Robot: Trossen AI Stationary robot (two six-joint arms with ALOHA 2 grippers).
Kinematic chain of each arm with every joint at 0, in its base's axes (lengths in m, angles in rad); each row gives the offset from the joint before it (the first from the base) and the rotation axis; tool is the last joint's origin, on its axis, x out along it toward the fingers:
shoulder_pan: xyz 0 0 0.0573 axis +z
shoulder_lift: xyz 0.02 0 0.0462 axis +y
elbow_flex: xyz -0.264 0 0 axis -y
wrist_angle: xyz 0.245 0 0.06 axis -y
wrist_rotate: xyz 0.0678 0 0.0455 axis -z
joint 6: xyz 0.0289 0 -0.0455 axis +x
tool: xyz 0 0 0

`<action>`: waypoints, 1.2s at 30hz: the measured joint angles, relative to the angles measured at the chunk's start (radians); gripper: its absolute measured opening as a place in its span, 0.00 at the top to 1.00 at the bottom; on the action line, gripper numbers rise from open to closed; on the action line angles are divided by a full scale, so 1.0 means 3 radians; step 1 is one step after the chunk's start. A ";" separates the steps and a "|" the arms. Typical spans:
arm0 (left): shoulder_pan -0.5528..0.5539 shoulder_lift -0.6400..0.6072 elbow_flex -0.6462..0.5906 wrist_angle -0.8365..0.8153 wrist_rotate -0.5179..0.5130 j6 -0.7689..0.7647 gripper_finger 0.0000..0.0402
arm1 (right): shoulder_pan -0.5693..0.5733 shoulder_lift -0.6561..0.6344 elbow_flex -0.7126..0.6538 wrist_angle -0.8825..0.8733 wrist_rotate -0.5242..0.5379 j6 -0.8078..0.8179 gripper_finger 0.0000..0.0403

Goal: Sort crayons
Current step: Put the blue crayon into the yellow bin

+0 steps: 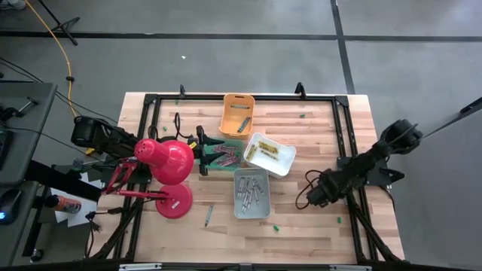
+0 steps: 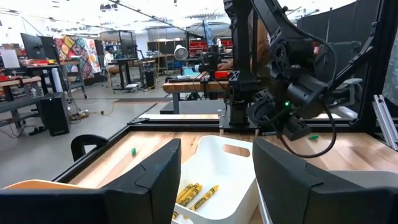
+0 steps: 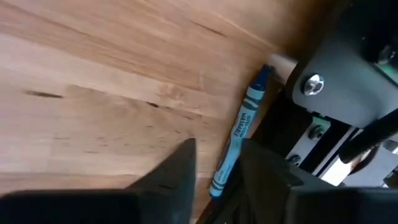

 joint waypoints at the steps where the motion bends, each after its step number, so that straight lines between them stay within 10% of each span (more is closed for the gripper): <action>1: 0.0000 0.0000 0.0000 -0.0001 0.0000 0.0000 0.54 | 0.0006 0.0017 0.0000 -0.0001 -0.0001 0.0018 0.73; 6: -0.0001 0.0000 0.0000 0.0001 0.0001 0.0000 0.54 | 0.0035 0.0043 0.0158 -0.0135 0.0054 0.0022 0.97; 36: 0.0000 0.0001 0.0000 0.0004 0.0001 0.0000 0.54 | 0.0233 0.1095 0.0683 -0.0661 0.0241 0.0113 1.00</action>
